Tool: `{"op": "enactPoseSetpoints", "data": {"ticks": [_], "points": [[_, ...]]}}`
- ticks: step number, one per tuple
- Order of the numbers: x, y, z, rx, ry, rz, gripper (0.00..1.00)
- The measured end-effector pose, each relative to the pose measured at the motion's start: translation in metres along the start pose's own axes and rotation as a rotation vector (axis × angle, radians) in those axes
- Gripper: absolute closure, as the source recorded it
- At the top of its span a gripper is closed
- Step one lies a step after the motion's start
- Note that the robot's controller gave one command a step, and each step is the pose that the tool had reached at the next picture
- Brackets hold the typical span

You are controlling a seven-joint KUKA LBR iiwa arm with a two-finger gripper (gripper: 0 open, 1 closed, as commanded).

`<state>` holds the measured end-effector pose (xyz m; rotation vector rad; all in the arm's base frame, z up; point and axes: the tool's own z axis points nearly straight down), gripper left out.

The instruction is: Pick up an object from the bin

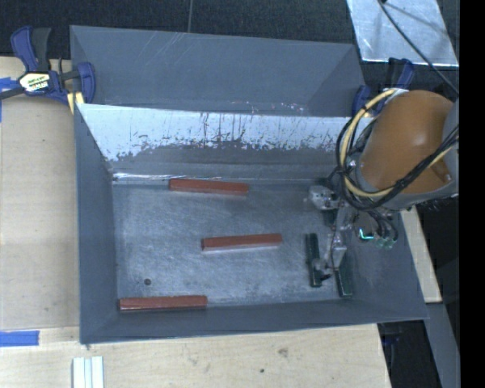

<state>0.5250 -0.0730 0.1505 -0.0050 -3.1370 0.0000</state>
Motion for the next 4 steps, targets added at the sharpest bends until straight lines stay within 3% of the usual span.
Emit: {"op": "enactPoseSetpoints", "data": {"ticks": [1, 2, 3, 4], "points": [[-0.021, 0.111, 0.084, -0.003, -0.003, -0.113, 0.00], [-0.023, 0.106, 0.079, -0.001, -0.009, -0.108, 1.00], [-0.081, 0.101, -0.047, 0.003, -0.016, -0.473, 1.00], [-0.099, 0.086, -0.163, 0.004, -0.019, -0.464, 1.00]]}}
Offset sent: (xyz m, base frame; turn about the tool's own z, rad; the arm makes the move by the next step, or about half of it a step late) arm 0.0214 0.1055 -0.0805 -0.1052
